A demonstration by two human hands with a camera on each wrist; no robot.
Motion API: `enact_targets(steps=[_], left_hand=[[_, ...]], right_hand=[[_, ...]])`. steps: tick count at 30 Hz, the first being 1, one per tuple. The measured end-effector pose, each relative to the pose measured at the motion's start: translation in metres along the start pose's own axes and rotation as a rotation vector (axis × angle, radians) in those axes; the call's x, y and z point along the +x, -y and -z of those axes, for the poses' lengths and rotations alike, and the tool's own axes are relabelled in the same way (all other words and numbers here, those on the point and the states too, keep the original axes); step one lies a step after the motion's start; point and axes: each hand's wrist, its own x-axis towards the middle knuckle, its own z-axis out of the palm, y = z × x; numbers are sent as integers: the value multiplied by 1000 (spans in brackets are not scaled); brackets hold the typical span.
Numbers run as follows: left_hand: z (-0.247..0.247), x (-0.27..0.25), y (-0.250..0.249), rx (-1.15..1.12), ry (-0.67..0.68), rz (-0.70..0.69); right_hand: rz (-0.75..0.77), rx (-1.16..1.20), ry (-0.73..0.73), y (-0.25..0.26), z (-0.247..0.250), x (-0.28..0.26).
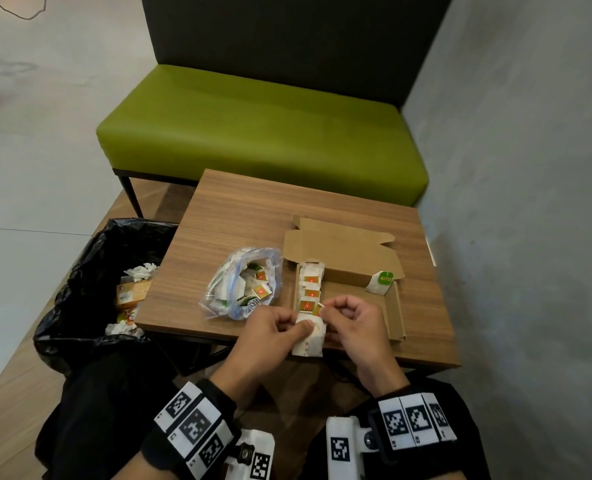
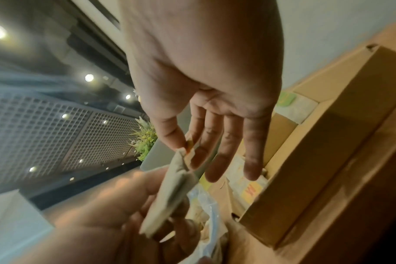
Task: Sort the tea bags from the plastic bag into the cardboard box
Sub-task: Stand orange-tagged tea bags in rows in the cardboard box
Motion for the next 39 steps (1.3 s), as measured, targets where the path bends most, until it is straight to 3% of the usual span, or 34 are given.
enact_targets(steps=[3,8,14,20,25,32,36,39], left_hand=[[1,3,3,51,26,-5],[3,4,5,73,36,18],[6,4,7,-49,50,98],[6,6,7,-91,89,121],[10,6,7,-81,150,87],[9,3,7,30,118,-85],[5,5,10,103,108,-108],[3,5,12,36,134,-86]], right_hand=[[13,10,43,1,-1,0],[243,-162,140,0,1,-5],[347,-285,201,-6,9,-12],[330,-252,147,-13,7,-7],[219,-139,93,-16,7,0],[21,-41,227,-13,15,5],[46,-95,230,-14,17,7],[46,-66,212,-15,17,8]])
